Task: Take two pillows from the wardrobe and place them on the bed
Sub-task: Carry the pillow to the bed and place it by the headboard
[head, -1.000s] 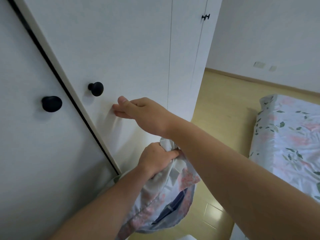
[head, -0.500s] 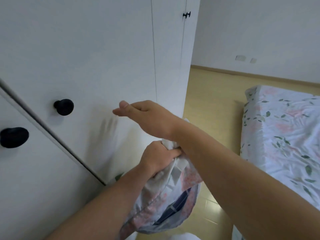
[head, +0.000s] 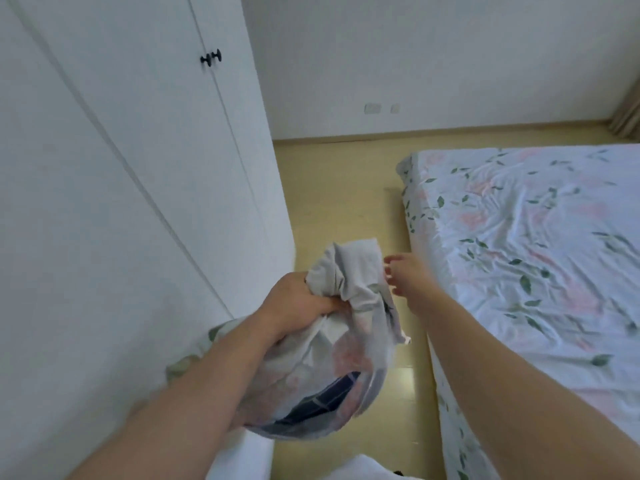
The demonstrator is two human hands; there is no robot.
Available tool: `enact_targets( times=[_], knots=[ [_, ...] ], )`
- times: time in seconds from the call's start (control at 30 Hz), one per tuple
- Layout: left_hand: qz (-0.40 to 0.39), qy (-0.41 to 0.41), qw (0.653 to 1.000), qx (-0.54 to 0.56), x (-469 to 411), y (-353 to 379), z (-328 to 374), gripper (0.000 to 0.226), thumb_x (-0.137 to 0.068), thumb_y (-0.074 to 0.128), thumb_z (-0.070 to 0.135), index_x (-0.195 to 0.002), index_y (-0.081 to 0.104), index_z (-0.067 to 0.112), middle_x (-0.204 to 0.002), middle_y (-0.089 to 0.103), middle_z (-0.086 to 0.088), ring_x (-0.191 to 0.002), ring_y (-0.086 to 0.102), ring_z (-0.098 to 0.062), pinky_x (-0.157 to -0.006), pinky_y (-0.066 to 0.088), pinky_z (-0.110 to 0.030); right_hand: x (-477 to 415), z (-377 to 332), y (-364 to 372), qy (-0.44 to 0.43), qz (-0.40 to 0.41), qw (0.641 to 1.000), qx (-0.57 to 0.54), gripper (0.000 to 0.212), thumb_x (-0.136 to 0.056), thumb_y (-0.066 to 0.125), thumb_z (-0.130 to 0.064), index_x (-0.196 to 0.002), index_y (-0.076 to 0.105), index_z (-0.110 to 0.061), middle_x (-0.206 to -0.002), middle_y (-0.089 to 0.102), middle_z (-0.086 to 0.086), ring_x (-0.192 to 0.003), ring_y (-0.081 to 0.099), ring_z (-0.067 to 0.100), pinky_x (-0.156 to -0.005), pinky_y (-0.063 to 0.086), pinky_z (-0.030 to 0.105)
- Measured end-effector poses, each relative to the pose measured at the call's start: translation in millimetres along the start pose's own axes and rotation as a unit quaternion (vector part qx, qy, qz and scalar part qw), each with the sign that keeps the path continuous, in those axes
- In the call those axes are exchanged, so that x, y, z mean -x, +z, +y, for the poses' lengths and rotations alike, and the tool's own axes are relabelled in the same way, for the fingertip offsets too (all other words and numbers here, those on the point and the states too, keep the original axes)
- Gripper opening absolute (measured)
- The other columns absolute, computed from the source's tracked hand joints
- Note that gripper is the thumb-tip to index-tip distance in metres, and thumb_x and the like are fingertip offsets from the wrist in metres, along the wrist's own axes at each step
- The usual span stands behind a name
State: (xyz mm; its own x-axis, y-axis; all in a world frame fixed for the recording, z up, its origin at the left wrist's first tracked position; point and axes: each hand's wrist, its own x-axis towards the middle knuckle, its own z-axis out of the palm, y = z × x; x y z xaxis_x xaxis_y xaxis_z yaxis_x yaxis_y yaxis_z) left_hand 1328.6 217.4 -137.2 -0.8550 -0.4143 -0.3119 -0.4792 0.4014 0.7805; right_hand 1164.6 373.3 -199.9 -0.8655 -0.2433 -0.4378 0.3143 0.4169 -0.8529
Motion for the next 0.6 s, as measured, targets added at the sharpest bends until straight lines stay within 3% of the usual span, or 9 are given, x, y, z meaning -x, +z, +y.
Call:
enact_targets(
  times=[0.07,0.13,0.2,0.3,0.37,0.4,0.43,0.5,0.6],
  knots=[
    [-0.044,0.026,0.999,0.003,-26.3,7.4,21.8,0.030,-0.062,0.090,0.023,-0.090,0.079,0.023,-0.092,0.078,0.010,-0.090,0.073,-0.011,-0.089,0.059,-0.041,-25.5,31.8,-25.5,0.009,0.001,0.997,0.072,0.037,-0.079,0.054,-0.007,-0.111,0.071,-0.014,-0.097,0.067,0.001,-0.087,0.062,0.020,-0.066,0.048,0.026],
    [-0.083,0.057,0.995,0.004,-51.8,15.1,43.9,0.032,-0.059,0.084,0.006,-0.089,0.079,0.016,-0.093,0.079,0.003,-0.091,0.073,-0.016,-0.087,0.060,-0.043,-39.7,55.7,-48.2,0.010,-0.018,0.994,0.112,0.030,-0.083,0.060,-0.014,-0.111,0.070,-0.019,-0.102,0.069,-0.001,-0.091,0.066,0.018,-0.068,0.053,0.027],
    [-0.102,0.094,0.990,-0.001,-77.6,25.2,66.6,0.033,-0.051,0.075,0.003,-0.084,0.074,0.006,-0.088,0.077,-0.005,-0.083,0.071,-0.020,-0.079,0.059,-0.047,-33.1,59.1,-69.5,-0.004,-0.058,0.977,0.204,0.033,-0.091,0.059,-0.014,-0.123,0.062,-0.020,-0.112,0.067,-0.001,-0.096,0.062,0.017,-0.078,0.053,0.029],
    [-0.123,0.142,0.981,0.042,-109.1,43.2,103.9,0.034,-0.046,0.058,-0.001,-0.079,0.066,-0.009,-0.075,0.068,-0.010,-0.073,0.063,-0.019,-0.064,0.054,-0.036,-26.2,71.2,-95.1,0.011,-0.160,0.912,0.377,0.067,-0.082,0.069,-0.007,-0.143,0.043,-0.017,-0.128,0.056,-0.003,-0.110,0.056,0.019,-0.098,0.048,0.029],
    [-0.131,0.159,0.977,0.059,-127.3,53.2,129.6,0.022,-0.053,0.052,-0.011,-0.070,0.065,-0.005,-0.065,0.068,-0.002,-0.063,0.064,-0.013,-0.057,0.052,-0.024,-27.1,86.6,-106.7,0.041,-0.174,0.919,0.351,0.097,-0.068,0.082,-0.016,-0.149,0.030,-0.028,-0.130,0.052,-0.009,-0.117,0.055,0.018,-0.101,0.049,0.031],
    [-0.139,0.167,0.974,0.066,-138.4,57.5,142.7,0.024,-0.058,0.049,-0.019,-0.066,0.064,-0.001,-0.059,0.067,0.005,-0.056,0.064,-0.008,-0.052,0.050,-0.020,-27.3,90.6,-112.5,0.045,-0.148,0.938,0.312,0.101,-0.065,0.085,-0.023,-0.148,0.029,-0.033,-0.131,0.053,-0.010,-0.119,0.055,0.017,-0.101,0.049,0.032],
    [-0.145,0.177,0.971,0.075,-147.0,58.6,152.1,0.032,-0.060,0.046,-0.023,-0.063,0.063,0.003,-0.054,0.066,0.009,-0.052,0.062,-0.004,-0.049,0.049,-0.017,-29.4,94.6,-115.7,0.023,-0.106,0.958,0.266,0.096,-0.065,0.086,-0.029,-0.146,0.033,-0.034,-0.130,0.055,-0.011,-0.120,0.055,0.016,-0.099,0.048,0.031],
    [-0.176,0.210,0.959,0.074,-176.0,66.3,171.8,0.031,-0.053,0.048,-0.014,-0.058,0.066,0.011,-0.054,0.066,0.012,-0.051,0.062,-0.002,-0.048,0.049,-0.017,-35.7,93.7,-125.5,-0.004,0.007,0.980,0.201,0.065,-0.077,0.079,-0.035,-0.135,0.049,-0.033,-0.120,0.063,-0.010,-0.112,0.060,0.015,-0.089,0.047,0.029],
    [-0.201,0.264,0.941,0.071,-227.3,70.5,194.8,0.034,-0.052,0.048,-0.003,-0.057,0.070,0.021,-0.060,0.068,0.015,-0.057,0.063,0.001,-0.055,0.051,-0.017,-51.8,80.2,-135.4,-0.010,0.111,0.971,0.213,0.026,-0.088,0.063,-0.027,-0.113,0.066,-0.026,-0.108,0.071,-0.003,-0.102,0.066,0.021,-0.083,0.053,0.034]
  ],
)
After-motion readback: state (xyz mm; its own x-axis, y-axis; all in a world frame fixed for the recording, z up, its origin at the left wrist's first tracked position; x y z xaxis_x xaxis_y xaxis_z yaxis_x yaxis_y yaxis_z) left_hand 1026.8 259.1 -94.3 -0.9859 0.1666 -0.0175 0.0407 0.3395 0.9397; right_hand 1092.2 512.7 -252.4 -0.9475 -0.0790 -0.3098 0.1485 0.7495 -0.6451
